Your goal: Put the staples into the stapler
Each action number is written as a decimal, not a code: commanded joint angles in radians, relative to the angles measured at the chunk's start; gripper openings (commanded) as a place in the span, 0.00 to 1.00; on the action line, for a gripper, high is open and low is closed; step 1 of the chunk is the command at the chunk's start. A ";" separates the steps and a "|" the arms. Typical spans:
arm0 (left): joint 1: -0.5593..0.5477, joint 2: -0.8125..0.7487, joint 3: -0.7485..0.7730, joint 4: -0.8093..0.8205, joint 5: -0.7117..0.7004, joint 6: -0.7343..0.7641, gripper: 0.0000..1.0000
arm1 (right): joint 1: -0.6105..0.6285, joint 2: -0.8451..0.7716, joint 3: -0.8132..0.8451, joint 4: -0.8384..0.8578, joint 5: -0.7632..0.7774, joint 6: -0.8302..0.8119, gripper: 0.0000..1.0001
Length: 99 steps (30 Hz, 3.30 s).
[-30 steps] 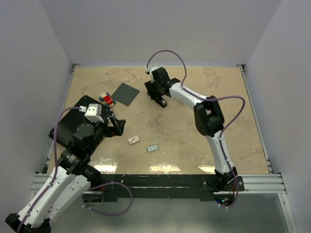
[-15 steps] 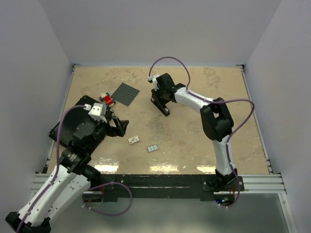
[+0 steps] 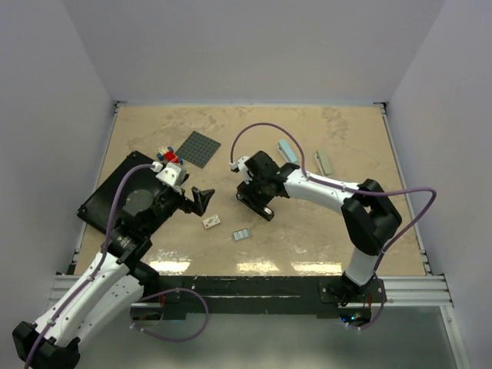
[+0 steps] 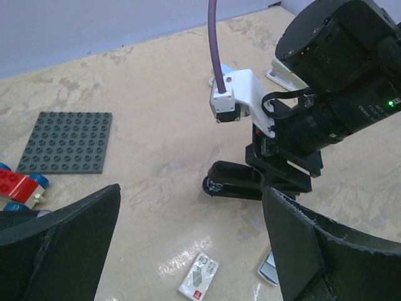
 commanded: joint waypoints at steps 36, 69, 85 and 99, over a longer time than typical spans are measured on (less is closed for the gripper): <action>0.004 -0.079 -0.048 0.099 -0.102 0.162 0.99 | 0.076 0.387 0.649 -0.435 0.129 -0.009 0.55; 0.013 0.315 0.009 0.364 0.157 -0.270 0.88 | 0.075 -0.294 0.159 0.048 -0.073 -0.143 0.00; 0.060 0.322 0.098 0.332 0.820 0.343 0.91 | 0.075 -0.627 -0.027 0.154 -0.381 -0.402 0.00; 0.060 0.401 0.208 0.412 0.990 0.298 0.78 | 0.078 -0.653 -0.033 0.160 -0.400 -0.419 0.00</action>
